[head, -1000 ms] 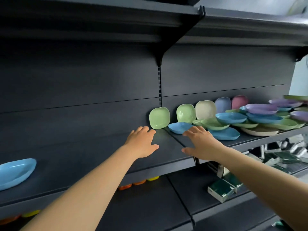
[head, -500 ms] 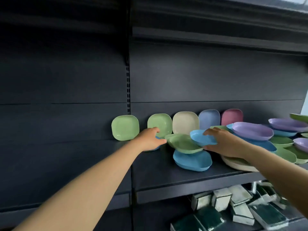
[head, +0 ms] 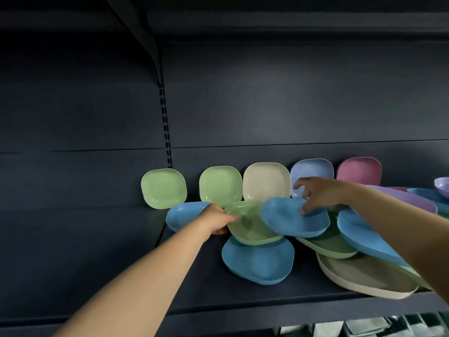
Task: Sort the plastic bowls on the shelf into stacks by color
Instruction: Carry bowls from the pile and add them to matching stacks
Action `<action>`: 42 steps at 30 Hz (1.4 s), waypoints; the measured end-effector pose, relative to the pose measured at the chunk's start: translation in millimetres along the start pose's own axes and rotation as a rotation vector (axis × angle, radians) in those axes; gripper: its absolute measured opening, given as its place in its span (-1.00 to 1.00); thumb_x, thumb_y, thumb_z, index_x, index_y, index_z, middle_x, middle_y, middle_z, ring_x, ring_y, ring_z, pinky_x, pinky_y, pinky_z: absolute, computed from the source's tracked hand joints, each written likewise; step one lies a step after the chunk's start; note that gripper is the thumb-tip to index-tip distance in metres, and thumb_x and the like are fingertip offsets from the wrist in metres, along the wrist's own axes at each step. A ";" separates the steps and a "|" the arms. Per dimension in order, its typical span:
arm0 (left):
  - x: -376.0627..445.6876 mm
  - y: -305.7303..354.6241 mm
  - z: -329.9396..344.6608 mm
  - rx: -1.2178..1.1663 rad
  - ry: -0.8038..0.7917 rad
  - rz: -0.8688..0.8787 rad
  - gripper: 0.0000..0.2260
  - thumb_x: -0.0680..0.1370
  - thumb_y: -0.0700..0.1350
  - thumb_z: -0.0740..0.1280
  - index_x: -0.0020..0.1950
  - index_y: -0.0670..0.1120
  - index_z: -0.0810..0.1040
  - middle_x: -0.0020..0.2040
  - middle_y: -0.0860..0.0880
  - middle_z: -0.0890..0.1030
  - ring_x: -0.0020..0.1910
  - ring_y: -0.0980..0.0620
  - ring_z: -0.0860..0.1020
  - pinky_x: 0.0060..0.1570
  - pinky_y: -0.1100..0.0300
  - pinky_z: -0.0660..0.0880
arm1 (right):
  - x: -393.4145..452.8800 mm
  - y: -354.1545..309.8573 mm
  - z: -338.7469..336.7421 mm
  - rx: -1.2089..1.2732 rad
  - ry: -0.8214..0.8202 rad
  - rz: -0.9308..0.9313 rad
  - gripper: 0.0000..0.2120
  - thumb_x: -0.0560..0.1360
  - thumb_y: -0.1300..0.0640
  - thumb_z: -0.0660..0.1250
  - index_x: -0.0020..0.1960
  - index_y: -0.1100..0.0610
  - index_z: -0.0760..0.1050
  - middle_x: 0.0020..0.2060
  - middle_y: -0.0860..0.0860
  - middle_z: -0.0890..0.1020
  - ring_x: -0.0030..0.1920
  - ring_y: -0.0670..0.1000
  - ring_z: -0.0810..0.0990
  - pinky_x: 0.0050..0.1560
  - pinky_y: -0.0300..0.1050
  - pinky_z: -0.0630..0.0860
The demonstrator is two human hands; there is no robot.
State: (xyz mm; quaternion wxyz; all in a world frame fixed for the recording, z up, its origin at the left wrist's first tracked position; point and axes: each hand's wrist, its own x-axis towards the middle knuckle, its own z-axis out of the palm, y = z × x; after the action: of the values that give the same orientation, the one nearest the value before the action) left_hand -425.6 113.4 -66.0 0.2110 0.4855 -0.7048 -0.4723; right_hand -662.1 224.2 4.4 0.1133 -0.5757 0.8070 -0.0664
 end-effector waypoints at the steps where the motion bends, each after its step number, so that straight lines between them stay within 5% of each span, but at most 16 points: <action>1: 1.9 -0.1 2.3 -0.013 0.001 -0.008 -0.85 0.49 -0.14 0.39 -0.26 -0.06 0.49 -0.18 -0.03 0.57 -0.20 0.04 0.53 -0.22 0.29 0.51 | 5.5 2.8 -0.1 0.019 -0.038 0.008 -0.28 0.32 -0.01 0.52 0.38 -0.03 0.27 0.05 -0.10 0.46 0.07 0.03 0.52 0.07 -0.10 0.50; 3: 4.8 -0.8 5.6 -0.032 0.001 -0.034 -0.89 0.48 -0.20 0.39 -0.22 -0.10 0.51 -0.23 -0.04 0.54 -0.31 0.07 0.46 -0.39 0.34 0.40 | 14.9 7.8 0.5 0.039 -0.096 0.012 -0.34 0.26 -0.05 0.55 0.29 -0.07 0.36 -0.01 -0.12 0.49 0.01 -0.01 0.55 -0.04 -0.15 0.51; 6: 9.9 -4.6 7.0 -0.093 0.013 -0.058 -0.88 0.45 -0.24 0.42 -0.03 -0.15 0.56 -0.16 -0.07 0.58 -0.29 0.03 0.46 -0.37 0.26 0.41 | 25.2 10.3 1.8 0.067 -0.146 0.001 -0.55 0.26 -0.02 0.57 0.08 -0.10 0.47 0.02 -0.08 0.55 -0.01 -0.03 0.59 -0.08 -0.18 0.53; 10: 13.7 -8.1 2.5 -0.251 0.048 -0.062 -0.81 0.44 -0.32 0.39 0.03 -0.16 0.58 0.07 -0.17 0.65 -0.01 -0.10 0.59 0.12 0.04 0.52 | 30.5 10.6 0.9 0.185 -0.218 -0.026 -0.67 0.29 0.08 0.56 0.00 -0.03 0.53 0.00 -0.04 0.66 0.00 0.01 0.65 0.02 -0.09 0.59; 15: 9.9 -6.1 -8.5 -0.380 0.091 -0.001 -0.87 0.48 -0.34 0.37 -0.08 -0.12 0.56 -0.08 -0.07 0.63 -0.06 -0.04 0.59 -0.07 0.20 0.52 | 31.2 7.2 -4.6 0.363 -0.147 -0.069 -0.75 0.34 0.15 0.54 0.00 0.10 0.60 -0.08 -0.01 0.70 -0.03 0.01 0.66 -0.04 -0.13 0.57; 22: -6.2 -0.4 -37.2 -0.422 0.231 0.073 -0.89 0.52 -0.30 0.34 -0.18 -0.13 0.54 -0.14 -0.09 0.61 -0.11 -0.05 0.57 -0.13 0.17 0.50 | 28.9 -20.1 -9.8 0.503 -0.033 -0.145 -0.80 0.38 0.18 0.50 -0.02 0.20 0.61 -0.13 0.03 0.71 -0.07 0.03 0.67 -0.09 -0.18 0.54; 26: -23.5 -9.8 -72.3 -0.496 0.316 0.103 -0.89 0.55 -0.26 0.29 -0.12 -0.09 0.55 -0.09 -0.07 0.62 0.00 -0.09 0.56 0.15 0.03 0.49 | 22.8 -65.3 -11.6 0.552 -0.012 -0.248 -0.79 0.43 0.22 0.44 0.06 0.10 0.59 -0.08 0.02 0.70 -0.07 0.01 0.66 -0.08 -0.19 0.56; 31: -50.6 -36.0 -135.0 -0.537 0.397 0.140 -0.88 0.60 -0.21 0.22 0.07 -0.05 0.51 0.07 -0.07 0.59 0.09 -0.08 0.55 0.20 -0.01 0.48 | 22.0 -138.0 -3.0 0.532 0.043 -0.281 -0.82 0.43 0.16 0.44 -0.02 0.23 0.60 -0.21 0.08 0.64 -0.23 0.04 0.54 -0.25 -0.16 0.42; 38: -107.7 -103.8 -239.9 -0.601 0.530 0.113 -0.91 0.55 -0.29 0.27 -0.04 -0.11 0.49 -0.08 -0.06 0.58 -0.14 0.00 0.55 -0.21 0.16 0.51 | 8.7 -260.9 31.4 0.577 0.098 -0.283 -0.85 0.41 0.13 0.46 -0.10 0.18 0.56 -0.31 0.01 0.51 -0.29 0.02 0.40 -0.36 -0.19 0.27; 42: -147.2 -147.8 -306.5 -0.554 0.545 0.095 -0.89 0.52 -0.30 0.32 0.03 -0.18 0.53 -0.05 -0.12 0.61 -0.13 -0.04 0.58 -0.17 0.15 0.54 | -8.7 -342.0 53.2 0.636 0.090 -0.332 -0.80 0.40 0.13 0.47 -0.02 0.19 0.59 -0.17 0.06 0.62 -0.17 0.06 0.53 -0.19 -0.09 0.40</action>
State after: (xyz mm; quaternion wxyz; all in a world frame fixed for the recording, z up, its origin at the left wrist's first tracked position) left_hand -57.6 90.0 -28.5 0.5352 0.4845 -0.4905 -0.4881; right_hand -333.0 121.4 35.3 0.2386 -0.6313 0.6458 -0.3570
